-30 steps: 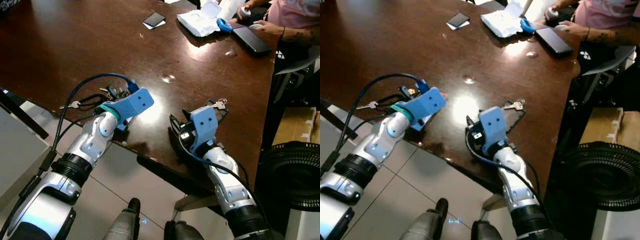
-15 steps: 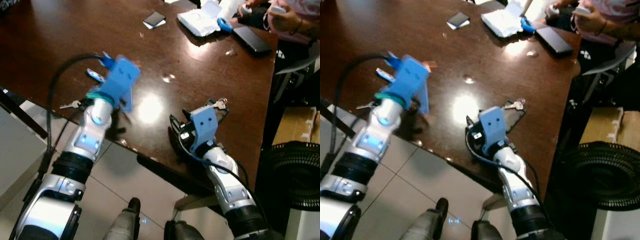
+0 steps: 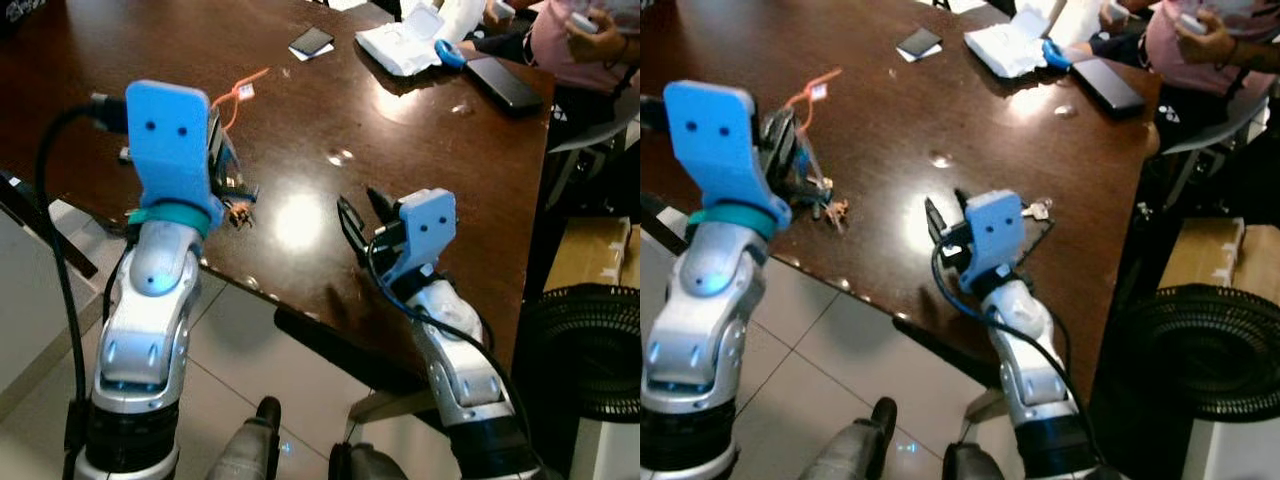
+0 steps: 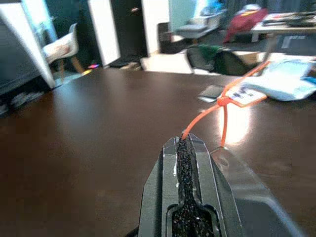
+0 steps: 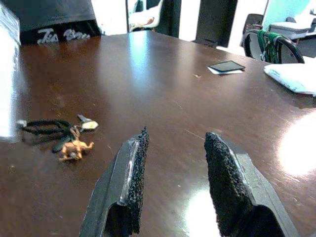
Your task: Hang keys on a hook
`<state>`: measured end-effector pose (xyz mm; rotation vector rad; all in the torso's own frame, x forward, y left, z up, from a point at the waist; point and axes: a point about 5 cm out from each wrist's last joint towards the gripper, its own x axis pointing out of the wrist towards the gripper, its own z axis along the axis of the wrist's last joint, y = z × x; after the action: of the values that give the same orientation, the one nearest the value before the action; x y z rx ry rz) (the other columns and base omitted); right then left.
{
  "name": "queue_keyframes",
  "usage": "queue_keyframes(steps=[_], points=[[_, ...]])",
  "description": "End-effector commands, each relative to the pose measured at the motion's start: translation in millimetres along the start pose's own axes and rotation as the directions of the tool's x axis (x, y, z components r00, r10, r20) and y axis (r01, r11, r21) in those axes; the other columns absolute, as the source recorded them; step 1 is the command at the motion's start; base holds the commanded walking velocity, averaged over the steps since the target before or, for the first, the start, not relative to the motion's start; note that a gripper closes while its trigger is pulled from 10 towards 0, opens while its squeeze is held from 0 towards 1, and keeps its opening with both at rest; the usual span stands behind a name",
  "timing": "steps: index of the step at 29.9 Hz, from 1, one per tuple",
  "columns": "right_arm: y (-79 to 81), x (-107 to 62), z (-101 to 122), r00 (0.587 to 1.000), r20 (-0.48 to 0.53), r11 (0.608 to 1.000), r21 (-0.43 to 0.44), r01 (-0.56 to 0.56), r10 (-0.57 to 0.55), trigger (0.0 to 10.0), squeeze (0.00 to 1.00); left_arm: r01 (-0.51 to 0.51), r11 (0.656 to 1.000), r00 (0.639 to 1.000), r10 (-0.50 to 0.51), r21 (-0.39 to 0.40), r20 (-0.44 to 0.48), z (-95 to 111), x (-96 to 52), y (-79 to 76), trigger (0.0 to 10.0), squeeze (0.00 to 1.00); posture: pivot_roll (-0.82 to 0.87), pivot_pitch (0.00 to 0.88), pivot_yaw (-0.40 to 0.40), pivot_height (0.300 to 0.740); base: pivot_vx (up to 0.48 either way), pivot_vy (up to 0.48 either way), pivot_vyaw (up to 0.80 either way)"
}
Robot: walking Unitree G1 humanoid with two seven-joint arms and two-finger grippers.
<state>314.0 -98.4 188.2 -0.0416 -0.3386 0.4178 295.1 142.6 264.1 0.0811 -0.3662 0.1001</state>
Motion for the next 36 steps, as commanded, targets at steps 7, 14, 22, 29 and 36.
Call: queue_keyframes(steps=[7,14,22,29,36], points=[[-0.2,-1.4,-4.2,1.0,-0.016,0.999,0.038,0.016,-0.015,10.0,0.0,-0.069,0.996,0.995,0.065,-0.049,-0.078,-9.0,-5.0,11.7,10.0,0.0,0.14,0.139,0.043,0.74,0.0,0.0,0.0],[1.2,-4.1,-5.5,0.999,-0.037,0.996,0.085,0.025,-0.022,10.0,0.0,-0.099,0.995,0.985,0.1,0.014,-0.138,-16.8,-13.4,25.0,10.0,0.0,0.13,0.121,0.035,0.74,-0.042,0.0,0.0],[1.1,-1.9,-5.0,0.999,-0.038,0.995,0.091,0.03,-0.026,10.0,0.0,-0.111,0.994,0.982,0.113,0.017,-0.15,-18.6,-16.2,28.8,10.0,0.0,0.14,0.109,0.032,0.74,-0.297,0.0,0.0],[-2.2,-1.6,-8.8,0.998,-0.051,0.997,0.07,0.039,-0.035,10.0,0.0,-0.088,0.996,0.984,0.091,0.026,-0.151,-18.2,-15.1,26.5,10.0,0.0,0.13,0.105,0.041,0.74,-0.304,0.0,0.0],[-9.8,-4.2,-12.7,0.996,-0.076,0.998,0.044,0.05,-0.046,10.0,0.0,-0.077,0.997,0.985,0.079,0.023,-0.153,-18.1,-13.6,21.1,10.0,0.0,0.12,0.108,0.031,0.74,-0.304,0.0,0.0]])
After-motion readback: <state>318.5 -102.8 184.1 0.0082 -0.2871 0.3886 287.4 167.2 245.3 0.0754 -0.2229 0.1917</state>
